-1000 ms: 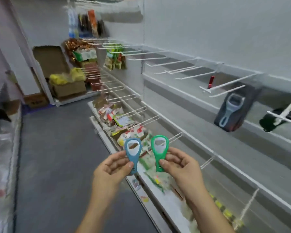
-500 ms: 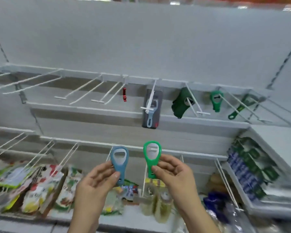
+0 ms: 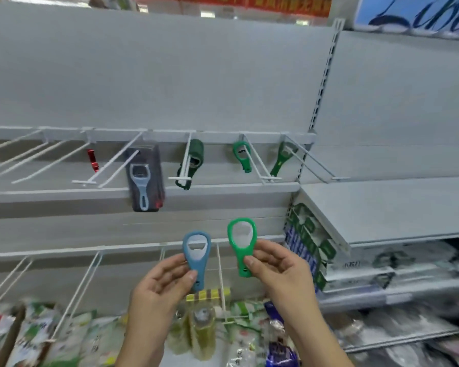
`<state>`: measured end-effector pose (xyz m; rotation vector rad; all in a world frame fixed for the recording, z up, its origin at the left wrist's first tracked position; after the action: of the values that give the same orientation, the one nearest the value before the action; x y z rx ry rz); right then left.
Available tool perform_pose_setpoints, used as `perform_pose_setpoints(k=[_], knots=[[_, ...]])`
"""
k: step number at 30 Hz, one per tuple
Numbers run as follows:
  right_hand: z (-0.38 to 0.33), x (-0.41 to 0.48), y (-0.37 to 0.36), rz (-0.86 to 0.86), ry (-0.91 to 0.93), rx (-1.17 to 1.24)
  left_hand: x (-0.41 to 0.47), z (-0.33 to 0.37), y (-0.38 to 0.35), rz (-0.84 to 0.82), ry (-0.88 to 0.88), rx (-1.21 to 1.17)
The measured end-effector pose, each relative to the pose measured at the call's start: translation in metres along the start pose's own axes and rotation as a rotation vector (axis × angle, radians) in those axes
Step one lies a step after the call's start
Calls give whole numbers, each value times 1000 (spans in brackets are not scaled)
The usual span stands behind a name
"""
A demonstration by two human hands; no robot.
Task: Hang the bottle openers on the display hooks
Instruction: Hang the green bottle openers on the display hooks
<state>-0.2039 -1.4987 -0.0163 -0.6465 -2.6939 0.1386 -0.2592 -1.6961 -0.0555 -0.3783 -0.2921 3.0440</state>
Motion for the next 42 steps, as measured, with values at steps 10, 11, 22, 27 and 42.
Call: perform_pose_setpoints(k=[10,11,22,27,42], knots=[[-6,53,37,-88,43,49,-3,0,-51,70,-18,3],[-4,54,36,-79,38,57,0,1,-51,72,-17,7],[-4,80,30,-28,75,61,24,11,-49,64,-32,-25],[-1,83,25,-37,96,19,30,10,-49,66,-21,-21],[38,175,8,75,156,-130,41,11,-42,47,-17,-6]])
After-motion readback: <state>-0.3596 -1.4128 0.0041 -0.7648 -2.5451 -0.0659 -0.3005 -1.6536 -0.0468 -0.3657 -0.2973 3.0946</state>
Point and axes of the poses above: each hand's wrist, its own x-axis towards the middle knuckle, its own y-axis out of the back of the hand, z = x × y, the point moved 2 cm from there along x, towards the middle knuckle, and after that the axes turned 14 degrees about y, right-handed, at the moved point
